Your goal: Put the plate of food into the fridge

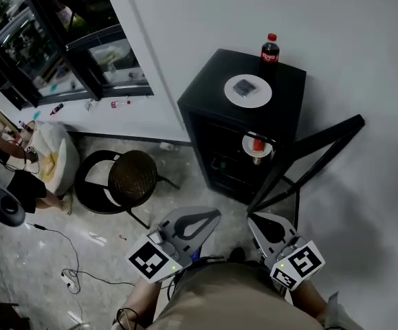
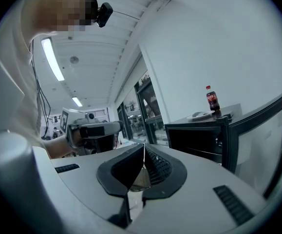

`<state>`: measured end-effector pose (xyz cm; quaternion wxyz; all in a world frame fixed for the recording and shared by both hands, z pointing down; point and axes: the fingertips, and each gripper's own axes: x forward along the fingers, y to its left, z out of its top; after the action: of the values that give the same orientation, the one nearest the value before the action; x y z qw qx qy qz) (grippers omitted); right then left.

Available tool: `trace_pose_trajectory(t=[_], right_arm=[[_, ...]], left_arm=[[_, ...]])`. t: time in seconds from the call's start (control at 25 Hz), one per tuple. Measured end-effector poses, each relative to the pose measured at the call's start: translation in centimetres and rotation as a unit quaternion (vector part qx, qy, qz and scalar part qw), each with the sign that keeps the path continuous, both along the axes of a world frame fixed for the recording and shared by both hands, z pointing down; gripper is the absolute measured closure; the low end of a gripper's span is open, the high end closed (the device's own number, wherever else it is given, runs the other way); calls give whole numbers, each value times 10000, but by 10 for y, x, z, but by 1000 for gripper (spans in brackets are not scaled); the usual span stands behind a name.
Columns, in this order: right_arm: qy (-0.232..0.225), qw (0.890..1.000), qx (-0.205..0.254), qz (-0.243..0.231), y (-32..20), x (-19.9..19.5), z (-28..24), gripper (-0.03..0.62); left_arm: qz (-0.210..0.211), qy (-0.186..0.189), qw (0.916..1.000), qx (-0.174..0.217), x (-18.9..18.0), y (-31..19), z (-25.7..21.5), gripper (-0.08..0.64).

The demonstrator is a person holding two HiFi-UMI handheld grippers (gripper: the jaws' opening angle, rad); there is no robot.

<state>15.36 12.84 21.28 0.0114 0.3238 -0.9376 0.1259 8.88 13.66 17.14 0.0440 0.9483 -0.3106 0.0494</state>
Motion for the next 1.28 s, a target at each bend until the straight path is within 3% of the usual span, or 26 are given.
trace_pose_trajectory(t=[0.56, 1.0, 1.28], right_arm=[[-7, 9994, -345, 41, -19, 55, 26, 571], [284, 9975, -335, 562, -42, 58, 26, 571], [516, 9943, -395, 847, -71, 26, 22, 571]], left_arm=[[154, -360, 9992, -75, 53, -24, 5, 549], [597, -293, 9977, 93, 47, -56, 11, 549], [996, -75, 9950, 79, 18, -93, 14, 549]])
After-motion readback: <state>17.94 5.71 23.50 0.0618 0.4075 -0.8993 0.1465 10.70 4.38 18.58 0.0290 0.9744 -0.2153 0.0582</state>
